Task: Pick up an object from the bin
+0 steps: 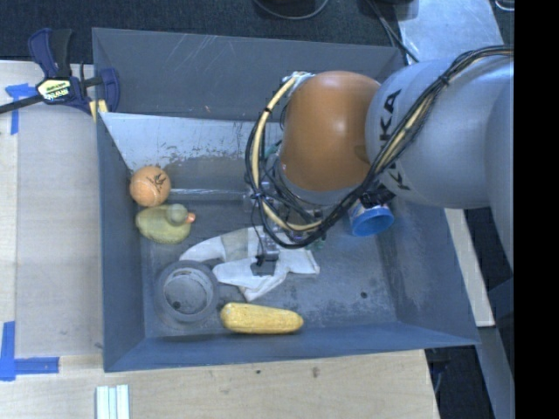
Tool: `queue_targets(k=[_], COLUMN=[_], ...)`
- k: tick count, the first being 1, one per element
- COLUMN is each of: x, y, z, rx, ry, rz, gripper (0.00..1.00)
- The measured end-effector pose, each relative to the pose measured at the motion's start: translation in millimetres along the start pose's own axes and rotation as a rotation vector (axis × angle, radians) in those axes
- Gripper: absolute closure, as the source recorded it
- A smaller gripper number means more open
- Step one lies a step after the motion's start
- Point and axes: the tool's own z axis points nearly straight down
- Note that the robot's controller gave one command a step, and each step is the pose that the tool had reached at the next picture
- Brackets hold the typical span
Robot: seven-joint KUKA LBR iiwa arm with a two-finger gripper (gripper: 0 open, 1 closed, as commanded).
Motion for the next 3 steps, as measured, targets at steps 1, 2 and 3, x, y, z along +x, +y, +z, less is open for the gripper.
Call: queue_targets(k=[1,2,3], x=[-7.0,-12.7,-21.2], y=[17,35,42], z=[19,37,48], rx=[0.000,0.000,-0.002], ry=[-0.001,-0.003,-0.008], rz=[0.003,-0.254,-0.311], gripper=[0.00,0.00,0.00])
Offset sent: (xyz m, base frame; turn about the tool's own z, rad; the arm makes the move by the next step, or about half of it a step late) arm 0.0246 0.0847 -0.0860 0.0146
